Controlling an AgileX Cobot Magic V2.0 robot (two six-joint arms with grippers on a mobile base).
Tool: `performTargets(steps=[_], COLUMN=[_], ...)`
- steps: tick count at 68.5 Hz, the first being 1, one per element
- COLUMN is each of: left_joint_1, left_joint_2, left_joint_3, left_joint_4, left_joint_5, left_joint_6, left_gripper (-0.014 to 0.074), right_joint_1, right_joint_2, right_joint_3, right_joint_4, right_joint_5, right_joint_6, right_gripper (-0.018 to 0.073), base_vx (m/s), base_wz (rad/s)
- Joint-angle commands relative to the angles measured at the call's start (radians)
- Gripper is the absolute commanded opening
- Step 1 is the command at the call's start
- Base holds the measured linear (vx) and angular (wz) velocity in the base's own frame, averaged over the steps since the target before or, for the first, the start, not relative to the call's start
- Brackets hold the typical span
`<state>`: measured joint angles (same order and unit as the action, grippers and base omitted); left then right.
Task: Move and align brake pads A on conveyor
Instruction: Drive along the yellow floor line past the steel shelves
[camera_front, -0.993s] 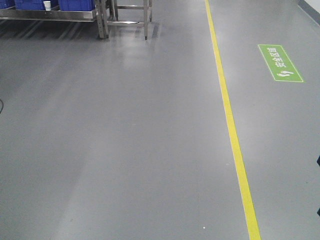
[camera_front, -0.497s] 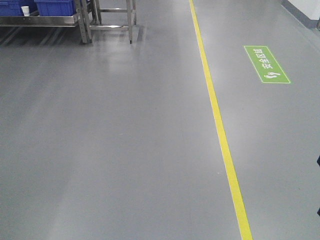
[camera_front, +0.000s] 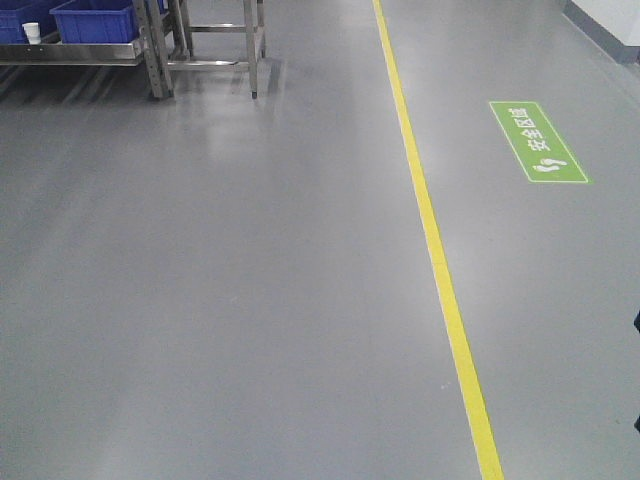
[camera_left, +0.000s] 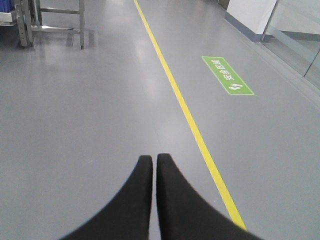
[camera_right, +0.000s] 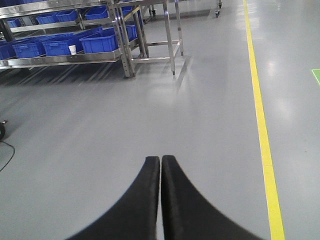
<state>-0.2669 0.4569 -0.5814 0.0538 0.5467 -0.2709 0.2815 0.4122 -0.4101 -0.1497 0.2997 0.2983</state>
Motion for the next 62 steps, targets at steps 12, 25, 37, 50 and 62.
performTargets(steps=[12,25,37,50,62], left_joint_1=[-0.004,-0.004,-0.004,-0.004,-0.004], left_joint_2=[0.006,0.006,0.006,0.006,0.006], left_joint_3=[-0.026,-0.026,-0.026,-0.026,-0.026], left_joint_4=[0.001,0.001,0.001,0.001,0.001], left_joint_5=[-0.076,-0.076,-0.076,-0.076,-0.076], left_joint_6=[-0.002,-0.002,-0.002,-0.002,-0.002], left_gripper=[-0.0006,-0.0006,-0.0006,-0.0006,-0.0006], right_joint_1=[-0.002,-0.002,-0.002,-0.002,-0.002], right_joint_2=[0.008,0.008,0.008,0.008,0.008], right_joint_3=[-0.028,-0.028,-0.028,-0.028,-0.028], right_joint_4=[-0.013,-0.013,-0.013,-0.013,-0.013], right_joint_5=[-0.074,-0.074,-0.074,-0.074,-0.071], right_joint_6=[-0.004,-0.004,-0.004,-0.004,-0.004], right_gripper=[-0.0008,-0.0008,-0.0008,-0.0008,-0.0008], base_vx=[0.38,0.40,0.40,0.40,0.41], base_wz=[-0.02,-0.02,-0.04,-0.05,-0.10])
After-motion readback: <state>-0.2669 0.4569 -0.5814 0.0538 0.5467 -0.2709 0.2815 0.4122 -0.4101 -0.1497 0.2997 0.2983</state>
